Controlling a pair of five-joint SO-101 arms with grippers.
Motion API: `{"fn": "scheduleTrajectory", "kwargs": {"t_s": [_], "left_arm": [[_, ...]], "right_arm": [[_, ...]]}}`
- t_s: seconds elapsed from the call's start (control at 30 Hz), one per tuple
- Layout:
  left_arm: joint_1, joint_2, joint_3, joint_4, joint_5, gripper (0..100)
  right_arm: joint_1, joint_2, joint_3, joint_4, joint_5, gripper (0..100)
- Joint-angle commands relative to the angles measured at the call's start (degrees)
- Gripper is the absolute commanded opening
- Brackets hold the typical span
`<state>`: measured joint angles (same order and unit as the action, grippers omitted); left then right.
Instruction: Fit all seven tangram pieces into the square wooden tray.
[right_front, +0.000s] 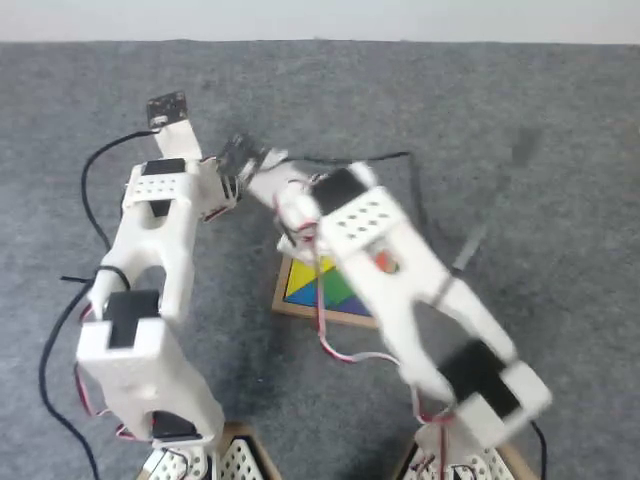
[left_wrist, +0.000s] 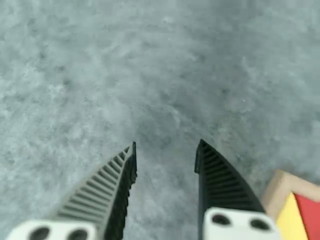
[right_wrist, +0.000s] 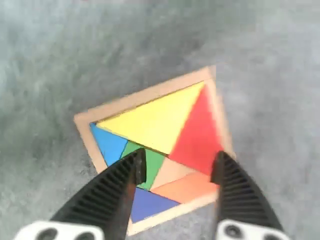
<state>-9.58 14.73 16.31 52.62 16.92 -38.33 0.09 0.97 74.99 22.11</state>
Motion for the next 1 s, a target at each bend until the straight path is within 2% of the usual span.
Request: {"fn": "scheduleTrajectory", "kwargs": {"t_s": [0.0, 0.17, 0.33, 0.47, 0.67, 0.97], "left_arm": [[2.5, -15.1, 10.9, -9.0, -1.1, 19], [5.4, -41.1, 36.8, -27.2, -6.2, 19], [12.7, -57.1, 52.9, -35.3, -9.2, 19], [20.0, -62.9, 59.4, -39.2, -11.0, 19], [25.6, -65.9, 64.8, -43.0, -11.0, 19], [26.5, -66.1, 68.0, -43.5, -11.0, 19]], "right_arm": [[3.4, -12.8, 8.1, -4.1, -5.4, 4.6], [9.4, -28.4, 30.2, -13.1, -8.4, 5.4], [18.2, -45.3, 52.8, -23.8, -9.2, 5.8], [21.8, -57.7, 67.3, -26.9, -9.1, 5.8], [27.0, -74.2, 81.7, -27.3, -9.2, 5.9], [35.1, -98.0, 95.9, -25.1, -9.5, 5.8]]}}
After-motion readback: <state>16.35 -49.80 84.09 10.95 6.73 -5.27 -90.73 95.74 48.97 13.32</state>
